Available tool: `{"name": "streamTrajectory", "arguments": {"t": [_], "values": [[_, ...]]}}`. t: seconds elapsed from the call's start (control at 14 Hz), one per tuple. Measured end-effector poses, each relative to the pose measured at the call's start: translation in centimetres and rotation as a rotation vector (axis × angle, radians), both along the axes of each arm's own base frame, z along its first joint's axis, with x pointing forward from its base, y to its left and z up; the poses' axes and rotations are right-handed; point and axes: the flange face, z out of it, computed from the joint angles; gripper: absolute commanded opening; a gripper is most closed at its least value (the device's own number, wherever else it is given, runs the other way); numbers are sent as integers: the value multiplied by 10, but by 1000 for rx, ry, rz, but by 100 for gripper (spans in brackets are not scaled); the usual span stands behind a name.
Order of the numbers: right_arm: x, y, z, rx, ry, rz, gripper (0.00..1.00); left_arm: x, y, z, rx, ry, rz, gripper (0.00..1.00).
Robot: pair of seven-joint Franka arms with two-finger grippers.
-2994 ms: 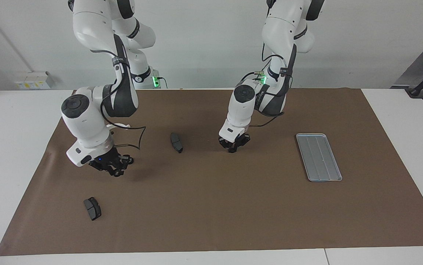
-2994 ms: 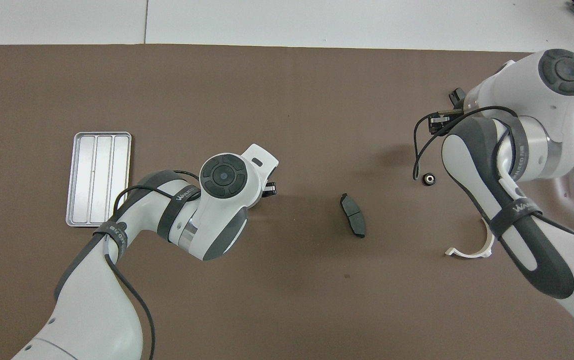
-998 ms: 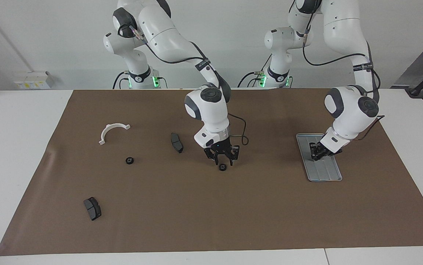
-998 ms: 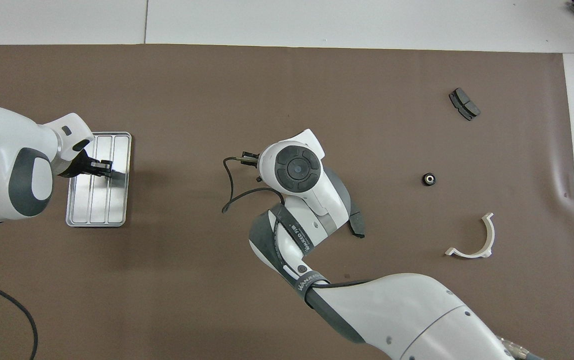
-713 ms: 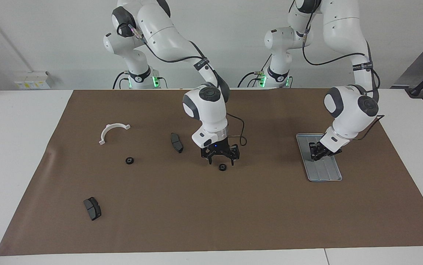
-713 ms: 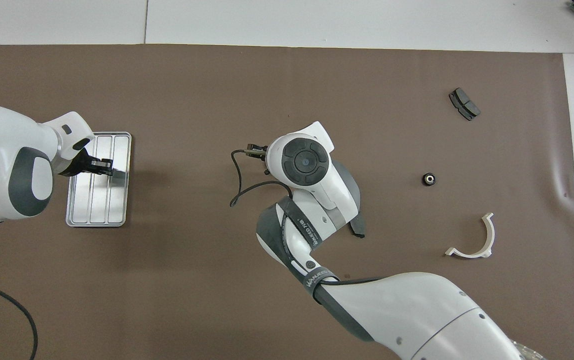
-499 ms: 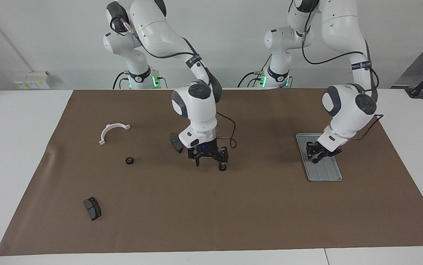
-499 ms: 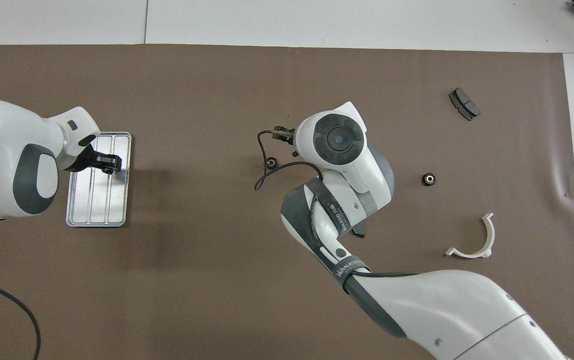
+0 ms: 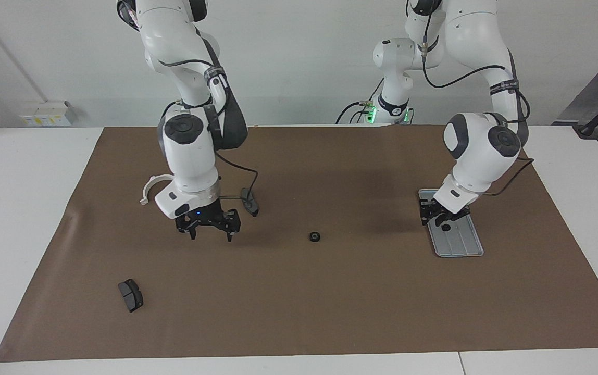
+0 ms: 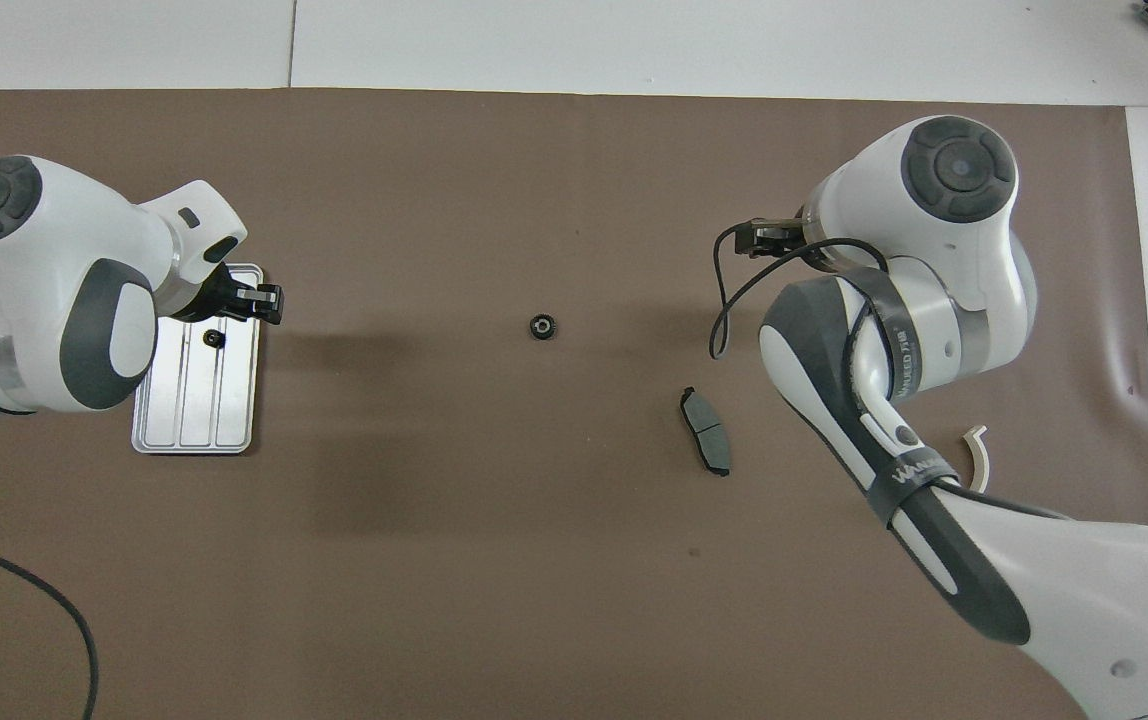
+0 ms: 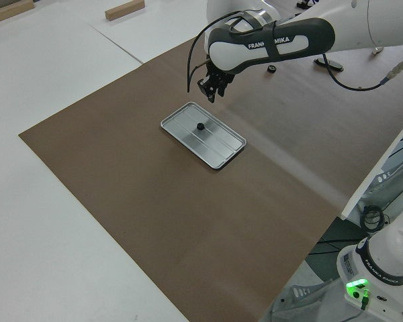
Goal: Pick bearing gear from pile to tray
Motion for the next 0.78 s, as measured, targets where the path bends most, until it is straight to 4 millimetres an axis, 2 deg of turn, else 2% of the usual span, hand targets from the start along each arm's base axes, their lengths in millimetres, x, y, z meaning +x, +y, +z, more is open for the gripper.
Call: {"name": "streamTrajectory", "arguments": {"t": [0.14, 0.43, 0.64, 0.78], "values": [[-8, -35, -15, -22, 46, 85, 100, -9, -54, 4, -3, 5, 68, 37], [-36, -82, -51, 0, 118, 242, 100, -29, -150, 12, -18, 5, 195, 41], [-63, -96, -82, 13, 114, 301, 100, -30, -204, 4, -32, 7, 251, 47], [-77, -100, -98, 11, 115, 323, 100, -29, -229, -7, -42, 2, 259, 54]]}}
